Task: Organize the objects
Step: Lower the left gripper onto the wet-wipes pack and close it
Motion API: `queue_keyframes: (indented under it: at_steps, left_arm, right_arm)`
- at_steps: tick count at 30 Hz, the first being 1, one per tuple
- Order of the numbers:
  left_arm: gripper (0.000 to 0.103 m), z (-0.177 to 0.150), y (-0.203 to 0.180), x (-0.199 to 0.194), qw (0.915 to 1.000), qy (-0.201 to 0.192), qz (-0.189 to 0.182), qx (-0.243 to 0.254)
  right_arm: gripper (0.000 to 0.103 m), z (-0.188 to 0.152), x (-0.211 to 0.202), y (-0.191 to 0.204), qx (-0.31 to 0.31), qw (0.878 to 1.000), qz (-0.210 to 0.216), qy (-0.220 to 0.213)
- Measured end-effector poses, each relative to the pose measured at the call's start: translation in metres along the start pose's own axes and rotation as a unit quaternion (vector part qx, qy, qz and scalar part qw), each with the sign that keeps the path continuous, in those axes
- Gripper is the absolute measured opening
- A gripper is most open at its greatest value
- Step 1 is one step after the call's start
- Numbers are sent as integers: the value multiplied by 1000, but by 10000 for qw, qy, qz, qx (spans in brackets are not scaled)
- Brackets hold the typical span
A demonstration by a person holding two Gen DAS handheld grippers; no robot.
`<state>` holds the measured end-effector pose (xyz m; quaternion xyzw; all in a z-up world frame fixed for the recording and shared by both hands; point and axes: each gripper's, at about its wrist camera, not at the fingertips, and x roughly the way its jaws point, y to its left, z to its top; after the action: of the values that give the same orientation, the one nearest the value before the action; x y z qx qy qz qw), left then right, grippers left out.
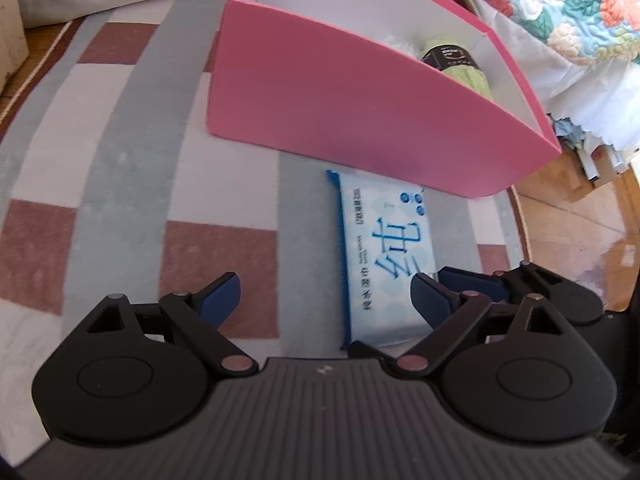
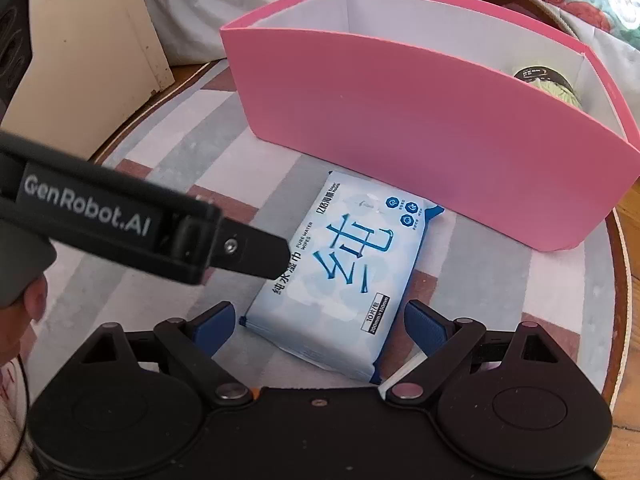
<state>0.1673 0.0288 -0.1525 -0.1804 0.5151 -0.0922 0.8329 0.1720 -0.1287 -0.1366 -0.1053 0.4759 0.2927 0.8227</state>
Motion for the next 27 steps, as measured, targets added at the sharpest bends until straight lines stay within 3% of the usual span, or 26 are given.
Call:
queue_keyframes:
  at_steps: [2, 4, 8, 12, 15, 20, 22, 27]
  left_arm:
    - [79, 0, -1, 4, 10000, 19, -43, -1]
    - [60, -1, -3, 9, 10000, 19, 26, 27]
    - [55, -2, -6, 13, 9996, -106, 206, 154]
    - [47, -1, -6, 16, 9997, -164, 26, 156]
    - [32, -1, -4, 19, 9997, -114, -201, 108]
    - [27, -3, -5, 22, 9987, 54, -516, 25]
    - [27, -4, -6, 22, 9986, 49, -535, 1]
    - [29, -4, -4, 23, 9980, 49, -628, -70]
  right_arm:
    - [94, -1, 2, 0, -19, 10000, -56, -11]
    - [94, -2, 4, 0, -5, 10000, -47, -2]
    - [94, -4, 7, -1, 46, 10000, -44, -33]
    - [93, -5, 7, -1, 131, 9998, -82, -152]
    - [92, -6, 8, 2, 88, 9998, -94, -164]
    - [84, -6, 5, 7, 0, 9997, -71, -215]
    - [74, -7, 3, 9, -65, 9995, -134, -264]
    - [71, -7, 1, 5, -65, 9995, -89, -290]
